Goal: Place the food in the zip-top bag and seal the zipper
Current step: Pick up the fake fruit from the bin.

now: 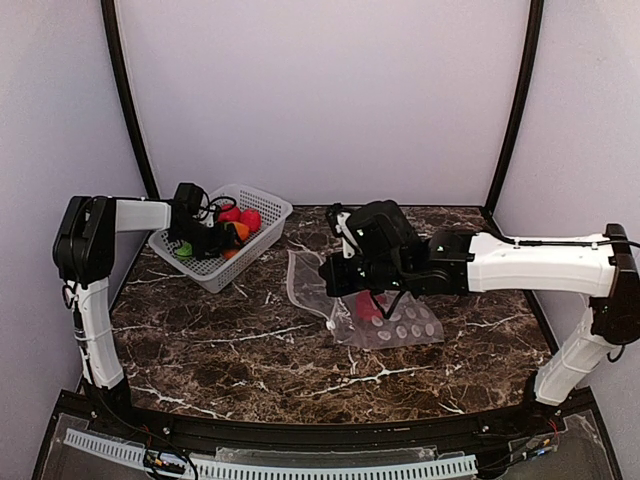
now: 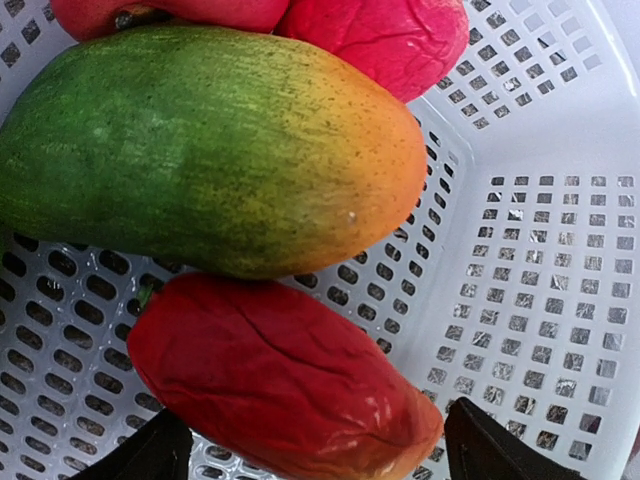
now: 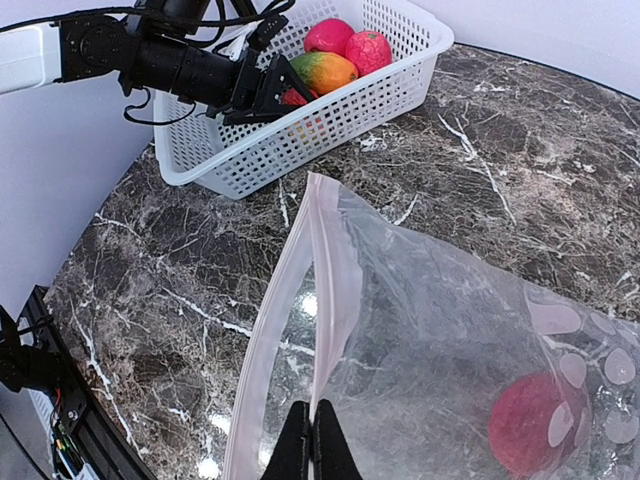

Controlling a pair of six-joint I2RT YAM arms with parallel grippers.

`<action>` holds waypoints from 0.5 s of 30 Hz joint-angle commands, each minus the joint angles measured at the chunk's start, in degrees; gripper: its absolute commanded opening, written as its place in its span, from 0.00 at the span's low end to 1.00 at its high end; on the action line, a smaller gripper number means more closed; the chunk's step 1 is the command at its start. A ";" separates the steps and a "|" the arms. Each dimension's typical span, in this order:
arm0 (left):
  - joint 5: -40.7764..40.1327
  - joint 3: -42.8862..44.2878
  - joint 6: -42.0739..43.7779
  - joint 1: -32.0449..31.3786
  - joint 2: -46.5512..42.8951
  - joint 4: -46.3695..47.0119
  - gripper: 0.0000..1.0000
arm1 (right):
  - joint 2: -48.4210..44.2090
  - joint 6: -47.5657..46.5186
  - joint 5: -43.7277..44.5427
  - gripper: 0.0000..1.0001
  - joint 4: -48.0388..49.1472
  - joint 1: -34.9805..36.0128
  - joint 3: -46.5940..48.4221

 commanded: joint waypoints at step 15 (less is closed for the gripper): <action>-5.13 5.10 6.61 0.24 1.78 -6.89 0.64 | 0.06 1.21 -1.54 0.00 1.63 -0.38 0.33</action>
